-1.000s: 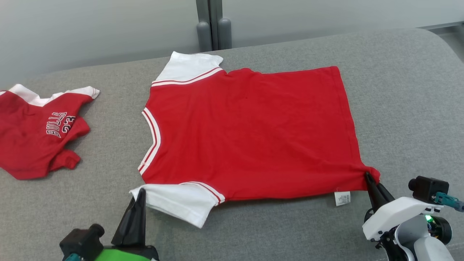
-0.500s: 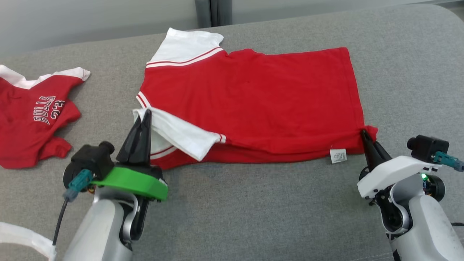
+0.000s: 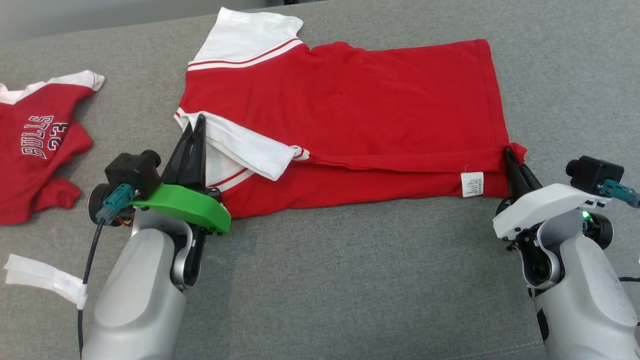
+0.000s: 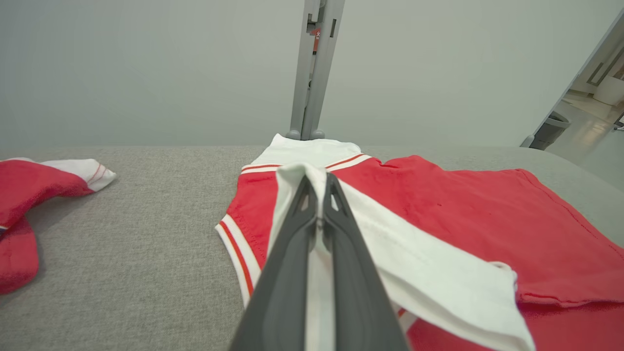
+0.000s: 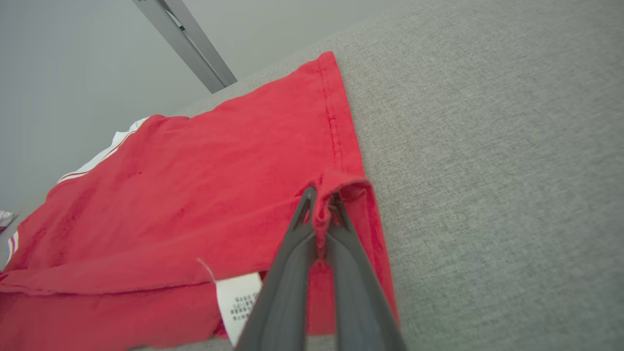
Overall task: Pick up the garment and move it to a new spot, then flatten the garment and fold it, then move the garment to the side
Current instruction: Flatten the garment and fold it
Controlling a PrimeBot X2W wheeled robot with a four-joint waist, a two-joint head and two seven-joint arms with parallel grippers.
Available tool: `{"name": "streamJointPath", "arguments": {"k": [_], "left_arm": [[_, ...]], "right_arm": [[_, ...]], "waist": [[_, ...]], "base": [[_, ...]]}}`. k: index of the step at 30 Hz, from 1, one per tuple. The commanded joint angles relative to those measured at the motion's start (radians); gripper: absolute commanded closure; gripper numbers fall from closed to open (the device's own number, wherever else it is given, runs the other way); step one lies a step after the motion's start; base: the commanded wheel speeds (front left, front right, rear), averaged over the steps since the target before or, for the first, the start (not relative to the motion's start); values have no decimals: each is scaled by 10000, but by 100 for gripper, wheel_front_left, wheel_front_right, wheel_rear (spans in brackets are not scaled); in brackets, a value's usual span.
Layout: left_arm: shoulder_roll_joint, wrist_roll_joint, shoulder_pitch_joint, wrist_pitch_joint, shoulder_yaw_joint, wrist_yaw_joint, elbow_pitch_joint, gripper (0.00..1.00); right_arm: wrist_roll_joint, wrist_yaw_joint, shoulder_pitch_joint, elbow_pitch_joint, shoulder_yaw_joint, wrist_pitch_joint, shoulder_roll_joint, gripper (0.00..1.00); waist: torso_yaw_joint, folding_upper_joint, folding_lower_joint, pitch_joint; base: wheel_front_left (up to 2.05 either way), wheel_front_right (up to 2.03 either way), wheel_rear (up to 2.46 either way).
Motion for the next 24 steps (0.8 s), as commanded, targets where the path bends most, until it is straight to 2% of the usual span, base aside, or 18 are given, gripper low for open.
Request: {"name": "streamJointPath", "arguments": {"k": [1,2,3,5,6,15,24], "left_arm": [[-49,8,-242,-71,86,-36,237,100],[-74,4,-322,-67,115,-41,397,100],[-91,32,-422,-72,155,-41,591,96],[-118,94,-566,-76,260,-43,795,14],[-143,64,-598,-78,347,-46,861,0],[-268,162,56,-71,626,-110,570,0],[-91,-231,1933,-73,849,-166,-434,0]], "right_arm": [[77,-4,-187,122,8,-218,-36,0],[145,-4,-267,189,62,-353,-35,0],[232,-4,-364,270,158,-509,-33,0],[306,-4,-520,375,393,-804,-32,0],[349,-4,-599,458,472,-957,-38,0],[-451,-4,-945,939,496,-1941,-39,0],[-1878,-4,-30,260,-198,-2278,-38,0]], "waist": [[2,0,0,21],[-1,0,0,27],[-10,0,0,32],[-47,0,0,44],[-71,0,0,52],[-40,0,0,-233],[12,0,0,-1068]], "base": [[0,0,0],[0,0,0],[0,0,0],[0,0,0],[0,0,0],[0,0,0],[0,0,0]]}}
